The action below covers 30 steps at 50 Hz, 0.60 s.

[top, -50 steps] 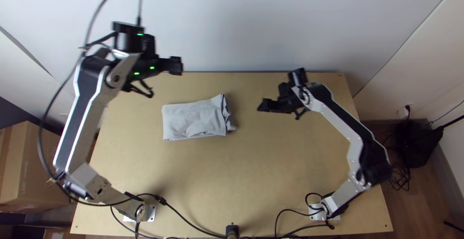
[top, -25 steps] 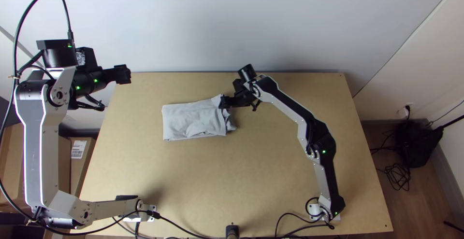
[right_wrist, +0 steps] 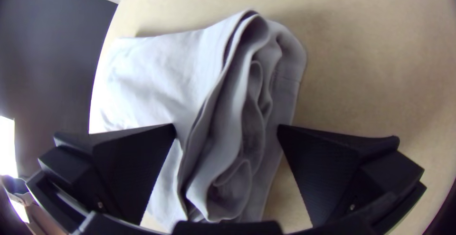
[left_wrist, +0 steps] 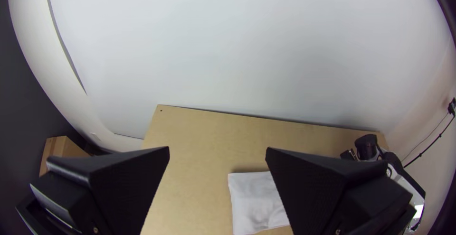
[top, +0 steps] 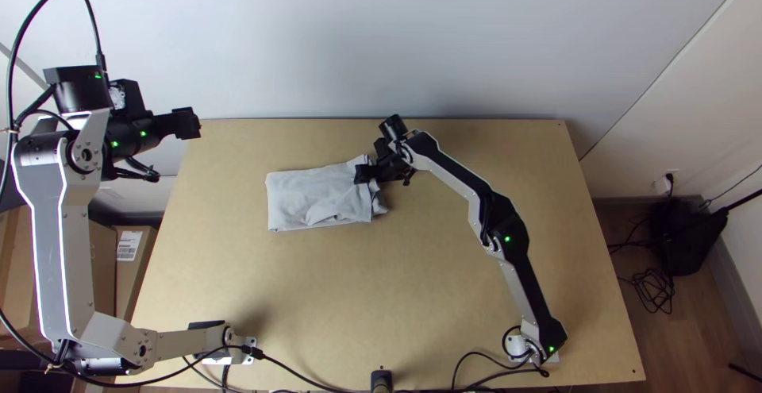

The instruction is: Fold the t-shirt

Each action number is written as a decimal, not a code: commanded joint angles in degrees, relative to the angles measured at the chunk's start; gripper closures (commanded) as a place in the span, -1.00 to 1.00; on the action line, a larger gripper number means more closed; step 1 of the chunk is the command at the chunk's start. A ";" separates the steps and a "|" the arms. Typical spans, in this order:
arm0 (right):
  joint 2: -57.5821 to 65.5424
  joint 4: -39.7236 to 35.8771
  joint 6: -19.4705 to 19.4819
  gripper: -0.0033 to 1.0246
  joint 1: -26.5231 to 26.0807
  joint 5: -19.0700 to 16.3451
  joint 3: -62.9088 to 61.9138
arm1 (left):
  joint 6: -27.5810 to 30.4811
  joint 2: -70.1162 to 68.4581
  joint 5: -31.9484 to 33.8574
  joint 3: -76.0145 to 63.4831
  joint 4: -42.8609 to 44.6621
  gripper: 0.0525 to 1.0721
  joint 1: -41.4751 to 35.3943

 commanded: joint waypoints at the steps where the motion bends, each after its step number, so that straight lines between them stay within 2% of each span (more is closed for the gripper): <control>1: 2.20 -1.08 1.37 -0.93 -1.12 0.71 0.42 | 1.57 -0.01 0.67 0.80 -0.54 -0.91 0.66; 6: 3.25 -2.57 2.87 -0.92 -1.74 0.36 0.68 | 1.75 0.17 0.67 1.06 -0.62 -0.91 0.75; 12: 5.98 -4.24 4.01 -0.80 -2.18 -4.83 0.95 | 1.75 0.34 0.67 1.15 -0.62 -0.91 0.75; 14: 6.94 -4.51 4.80 -0.66 -2.53 -7.64 0.95 | 1.75 0.52 0.67 1.33 -0.71 -0.91 0.75; 15: 7.56 -4.59 5.06 -0.58 -2.70 -10.19 0.95 | 1.75 0.52 0.67 1.59 -0.89 -0.91 0.75; 17: 8.44 -5.21 5.42 -0.36 -3.05 -13.18 1.04 | 1.75 0.78 0.67 2.12 -1.15 -0.91 0.75; 21: 10.20 -5.21 6.29 0.33 -3.14 -16.69 1.21 | 1.84 1.66 0.67 4.05 -1.94 -0.91 0.75; 24: 10.55 -5.21 6.29 0.89 -3.32 -17.31 1.39 | 2.01 2.36 0.67 5.55 -2.65 -0.91 1.10; 25: 10.46 -5.21 6.29 0.96 -3.49 -17.40 1.65 | 2.10 2.71 0.67 6.07 -2.82 -0.91 1.19; 30: 8.61 -5.21 5.94 0.95 -5.25 -17.48 0.77 | 2.28 3.68 0.67 8.27 -3.79 -0.91 1.72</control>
